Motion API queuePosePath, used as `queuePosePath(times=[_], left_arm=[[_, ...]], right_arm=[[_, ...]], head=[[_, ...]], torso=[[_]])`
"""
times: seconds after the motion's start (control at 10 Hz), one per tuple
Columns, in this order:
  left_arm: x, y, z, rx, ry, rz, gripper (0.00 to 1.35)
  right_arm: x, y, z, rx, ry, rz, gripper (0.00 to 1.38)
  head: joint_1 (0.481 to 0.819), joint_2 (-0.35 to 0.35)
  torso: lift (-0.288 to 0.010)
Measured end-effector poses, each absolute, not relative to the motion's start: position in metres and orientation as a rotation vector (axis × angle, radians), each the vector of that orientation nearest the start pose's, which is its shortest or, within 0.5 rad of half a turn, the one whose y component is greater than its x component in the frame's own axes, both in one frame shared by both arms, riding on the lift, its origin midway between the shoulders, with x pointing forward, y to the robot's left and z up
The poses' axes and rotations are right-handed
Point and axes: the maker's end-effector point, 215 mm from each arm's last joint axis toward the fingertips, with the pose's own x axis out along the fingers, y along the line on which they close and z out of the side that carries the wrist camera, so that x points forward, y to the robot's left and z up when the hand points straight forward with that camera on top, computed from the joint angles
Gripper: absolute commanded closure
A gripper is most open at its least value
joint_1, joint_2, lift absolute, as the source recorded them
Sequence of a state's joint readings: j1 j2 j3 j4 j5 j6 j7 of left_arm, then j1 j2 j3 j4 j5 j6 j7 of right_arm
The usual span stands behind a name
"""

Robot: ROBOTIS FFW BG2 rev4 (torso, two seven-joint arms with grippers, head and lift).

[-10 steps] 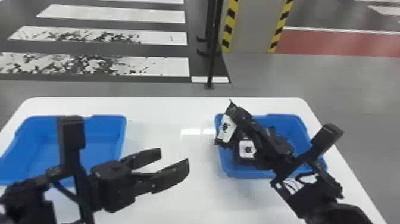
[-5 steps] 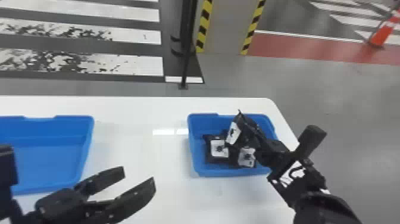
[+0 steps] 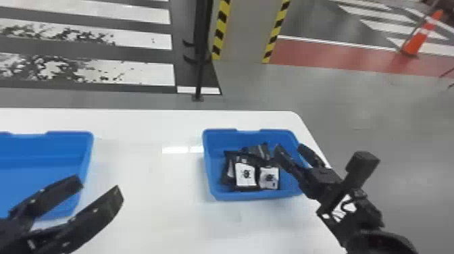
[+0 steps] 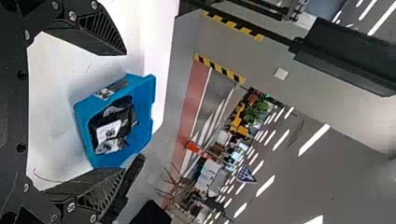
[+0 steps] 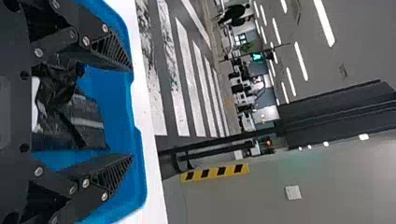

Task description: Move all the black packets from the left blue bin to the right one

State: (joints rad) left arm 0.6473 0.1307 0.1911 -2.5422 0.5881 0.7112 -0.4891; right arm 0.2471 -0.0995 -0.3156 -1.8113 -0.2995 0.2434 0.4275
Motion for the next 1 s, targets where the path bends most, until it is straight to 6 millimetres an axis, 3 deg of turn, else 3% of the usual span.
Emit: queuePosePath(times=[0.2, 0.6, 0.8, 1.0], left_arm=[[0.354, 0.158, -0.254, -0.339, 0.187, -0.562, 0.18], [0.338, 0.245, -0.266, -0.153, 0.15, -0.308, 0.18], [0.33, 0.26, -0.267, -0.113, 0.14, -0.256, 0.18], [0.324, 0.26, -0.266, -0.112, 0.13, -0.238, 0.18]], right_arm=[[0.458, -0.35, -0.348, 0.066, 0.09, 0.096, 0.18], [0.383, -0.324, -0.32, -0.016, 0.029, 0.089, 0.19], [0.353, -0.307, -0.3, -0.027, 0.015, 0.105, 0.19], [0.327, -0.292, -0.3, 0.006, 0.038, 0.123, 0.19]], head=[[0.695, -0.264], [0.695, -0.13], [0.695, -0.082], [0.695, -0.063]], torso=[[-0.14], [-0.14], [-0.14], [-0.14]])
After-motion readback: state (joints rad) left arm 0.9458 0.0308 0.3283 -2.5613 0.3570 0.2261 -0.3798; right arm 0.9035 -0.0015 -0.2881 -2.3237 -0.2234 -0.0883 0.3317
